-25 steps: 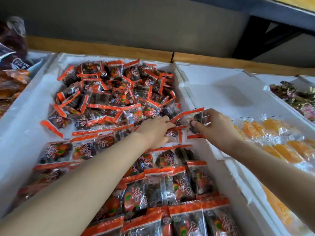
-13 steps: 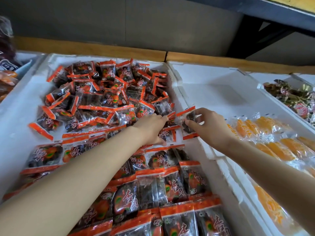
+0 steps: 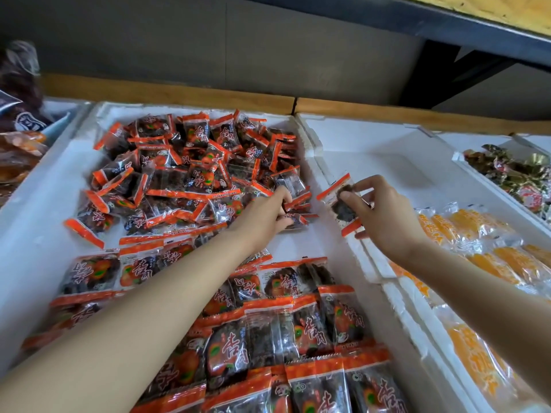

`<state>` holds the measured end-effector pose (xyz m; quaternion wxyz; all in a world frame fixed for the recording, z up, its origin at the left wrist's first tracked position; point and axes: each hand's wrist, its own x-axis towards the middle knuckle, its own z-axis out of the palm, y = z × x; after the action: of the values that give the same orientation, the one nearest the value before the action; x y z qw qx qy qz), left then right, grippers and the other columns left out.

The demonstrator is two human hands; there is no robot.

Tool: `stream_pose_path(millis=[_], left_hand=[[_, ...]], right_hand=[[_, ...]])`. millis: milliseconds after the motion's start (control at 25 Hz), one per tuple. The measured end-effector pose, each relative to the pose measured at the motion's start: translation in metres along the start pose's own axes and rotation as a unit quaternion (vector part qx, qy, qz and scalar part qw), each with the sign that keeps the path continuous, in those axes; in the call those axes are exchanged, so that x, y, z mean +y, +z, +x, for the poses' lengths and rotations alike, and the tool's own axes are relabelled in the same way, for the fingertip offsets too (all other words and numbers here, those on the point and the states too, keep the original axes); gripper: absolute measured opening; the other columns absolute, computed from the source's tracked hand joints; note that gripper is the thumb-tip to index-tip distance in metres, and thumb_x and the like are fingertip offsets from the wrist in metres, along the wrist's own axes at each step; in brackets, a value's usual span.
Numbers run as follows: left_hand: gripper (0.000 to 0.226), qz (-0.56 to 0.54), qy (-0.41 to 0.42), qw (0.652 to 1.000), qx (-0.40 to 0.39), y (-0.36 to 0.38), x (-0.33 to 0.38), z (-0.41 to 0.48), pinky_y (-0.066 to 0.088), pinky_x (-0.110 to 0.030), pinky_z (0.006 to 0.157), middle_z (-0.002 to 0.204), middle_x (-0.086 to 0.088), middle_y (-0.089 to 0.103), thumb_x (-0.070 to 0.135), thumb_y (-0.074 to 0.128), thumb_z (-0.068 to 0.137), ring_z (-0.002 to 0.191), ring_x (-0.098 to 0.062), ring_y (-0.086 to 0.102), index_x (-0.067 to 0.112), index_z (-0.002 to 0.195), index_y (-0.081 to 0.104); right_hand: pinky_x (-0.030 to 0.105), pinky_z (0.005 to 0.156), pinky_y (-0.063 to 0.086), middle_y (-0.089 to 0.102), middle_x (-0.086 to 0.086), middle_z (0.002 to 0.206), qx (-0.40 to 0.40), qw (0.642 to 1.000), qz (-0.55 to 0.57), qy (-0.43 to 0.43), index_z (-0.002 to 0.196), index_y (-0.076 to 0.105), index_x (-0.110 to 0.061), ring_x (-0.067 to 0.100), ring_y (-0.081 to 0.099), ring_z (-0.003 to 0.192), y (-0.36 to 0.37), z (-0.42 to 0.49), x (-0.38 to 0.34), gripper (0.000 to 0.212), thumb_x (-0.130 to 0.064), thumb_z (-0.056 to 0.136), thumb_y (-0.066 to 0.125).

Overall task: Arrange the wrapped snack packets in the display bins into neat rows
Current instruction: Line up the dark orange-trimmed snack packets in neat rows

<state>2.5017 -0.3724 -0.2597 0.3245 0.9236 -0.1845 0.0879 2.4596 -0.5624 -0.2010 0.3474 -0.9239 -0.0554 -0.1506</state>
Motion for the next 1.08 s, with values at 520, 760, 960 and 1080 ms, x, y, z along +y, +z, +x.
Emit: stream_pose_path(millis=[520, 760, 960, 1080], left_hand=[[0.032, 0.238, 0.155, 0.950, -0.133, -0.017, -0.012, 0.004, 0.043, -0.029, 0.078, 0.122, 0.000, 0.060, 0.021, 0.061, 0.091, 0.108, -0.020, 0.057, 0.017, 0.122, 0.055], [0.014, 0.038, 0.068, 0.984, 0.161, -0.035, -0.001, -0.006, 0.044, -0.026, 0.061, 0.084, 0.013, 0.051, 0.014, 0.069, 0.080, 0.076, -0.010, 0.055, 0.021, 0.089, 0.062], [0.006, 0.031, 0.037, 0.977, 0.209, -0.049, -0.004, -0.018, 0.049, -0.038, 0.069, 0.086, 0.003, 0.050, 0.015, 0.067, 0.082, 0.074, -0.013, 0.051, 0.016, 0.085, 0.062], [0.007, 0.055, 0.033, 0.979, 0.192, -0.044, -0.005, -0.022, 0.050, -0.042, 0.070, 0.090, 0.002, 0.050, 0.015, 0.065, 0.083, 0.074, -0.019, 0.055, 0.013, 0.090, 0.064]], right_hand=[[0.025, 0.062, 0.034, 0.059, 0.001, 0.085, -0.029, 0.996, -0.080, 0.010, 0.107, 0.059, -0.014, 0.020, 0.055, 0.079, 0.017, 0.006, 0.005, 0.027, -0.024, 0.083, 0.066], [0.017, 0.058, 0.032, 0.051, -0.005, 0.088, 0.050, 0.982, -0.117, -0.139, 0.106, 0.065, -0.022, 0.010, 0.049, 0.071, 0.011, -0.003, 0.000, 0.021, -0.022, 0.084, 0.065], [0.028, 0.077, 0.044, 0.053, -0.004, 0.113, -0.076, 0.951, -0.225, -0.198, 0.114, 0.064, -0.025, 0.020, 0.058, 0.096, 0.034, -0.003, -0.009, 0.026, -0.034, 0.090, 0.058], [0.031, 0.078, 0.045, 0.050, -0.002, 0.116, -0.124, 0.895, -0.345, -0.255, 0.116, 0.060, -0.022, 0.021, 0.056, 0.104, 0.055, 0.003, -0.011, 0.029, -0.039, 0.096, 0.047]])
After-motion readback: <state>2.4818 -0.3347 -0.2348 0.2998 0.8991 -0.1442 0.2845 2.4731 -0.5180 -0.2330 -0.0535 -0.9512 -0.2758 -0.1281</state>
